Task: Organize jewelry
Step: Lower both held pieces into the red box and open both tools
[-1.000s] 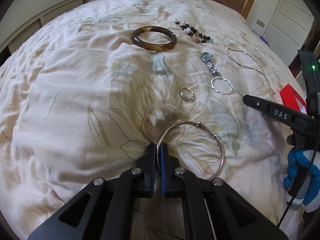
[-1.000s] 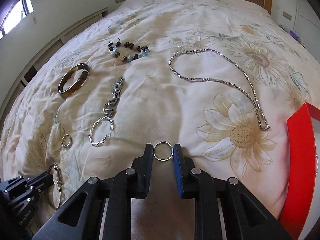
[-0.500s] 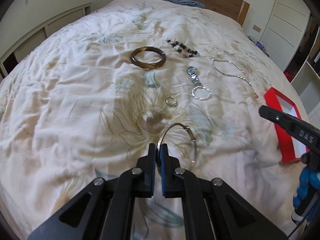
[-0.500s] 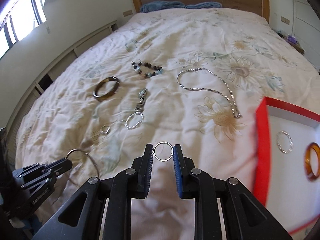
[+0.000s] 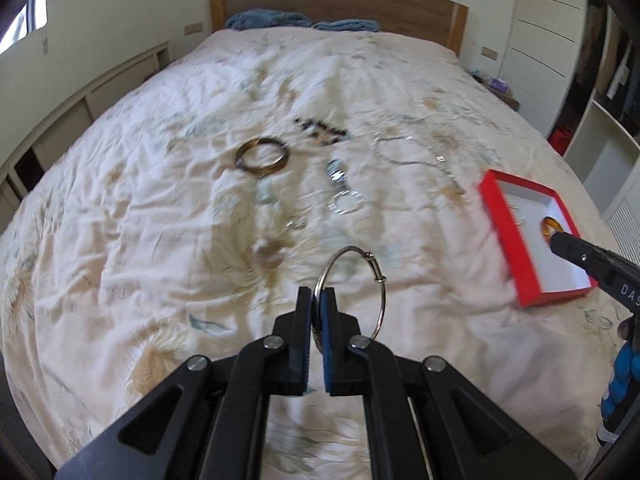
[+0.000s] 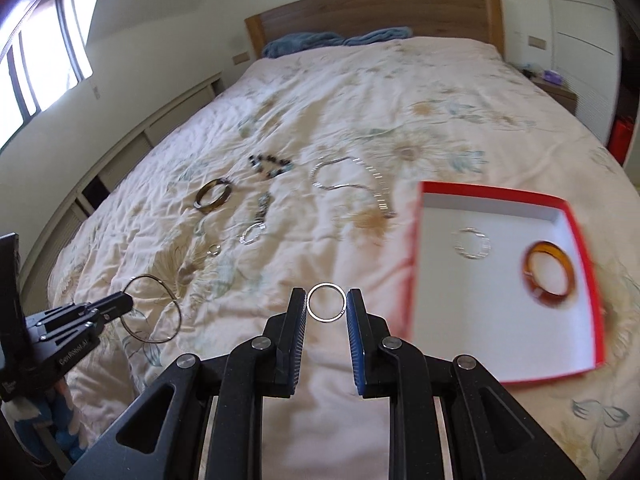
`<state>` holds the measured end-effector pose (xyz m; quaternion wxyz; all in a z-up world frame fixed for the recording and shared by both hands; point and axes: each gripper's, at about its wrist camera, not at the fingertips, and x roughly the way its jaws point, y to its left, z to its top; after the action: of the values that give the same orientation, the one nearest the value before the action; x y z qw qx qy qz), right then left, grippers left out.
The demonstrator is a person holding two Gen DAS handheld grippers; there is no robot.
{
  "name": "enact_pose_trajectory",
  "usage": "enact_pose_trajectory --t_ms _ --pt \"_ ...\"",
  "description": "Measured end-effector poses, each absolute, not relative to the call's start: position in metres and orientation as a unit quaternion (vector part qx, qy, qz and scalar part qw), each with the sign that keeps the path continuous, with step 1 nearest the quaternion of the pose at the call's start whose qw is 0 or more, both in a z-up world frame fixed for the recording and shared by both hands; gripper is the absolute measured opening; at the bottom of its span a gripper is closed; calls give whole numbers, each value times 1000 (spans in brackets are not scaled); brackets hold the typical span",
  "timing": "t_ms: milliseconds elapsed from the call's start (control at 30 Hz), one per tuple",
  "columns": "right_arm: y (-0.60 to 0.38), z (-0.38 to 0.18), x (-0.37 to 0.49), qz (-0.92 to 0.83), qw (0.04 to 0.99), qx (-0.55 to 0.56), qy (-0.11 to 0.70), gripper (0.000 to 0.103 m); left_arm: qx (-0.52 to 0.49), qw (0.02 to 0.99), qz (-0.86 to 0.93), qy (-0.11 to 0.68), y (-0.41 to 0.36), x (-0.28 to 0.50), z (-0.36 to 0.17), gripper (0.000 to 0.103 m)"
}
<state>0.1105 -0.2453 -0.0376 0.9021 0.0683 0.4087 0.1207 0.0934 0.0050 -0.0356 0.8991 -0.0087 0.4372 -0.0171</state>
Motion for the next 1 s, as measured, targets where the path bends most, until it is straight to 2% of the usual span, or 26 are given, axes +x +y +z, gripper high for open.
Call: enact_pose_trajectory --t_ms 267,500,733,1000 --pt "-318 -32 92 77 910 86 399 20 17 904 -84 419 -70 99 -1 4" --pt "-377 -46 95 38 903 87 418 20 33 892 -164 420 -157 120 7 4" --pt "-405 -77 114 34 888 83 452 20 59 865 -216 448 -238 151 -26 4" --pt "-412 -114 136 38 867 71 492 20 74 836 -208 502 -268 185 -87 4"
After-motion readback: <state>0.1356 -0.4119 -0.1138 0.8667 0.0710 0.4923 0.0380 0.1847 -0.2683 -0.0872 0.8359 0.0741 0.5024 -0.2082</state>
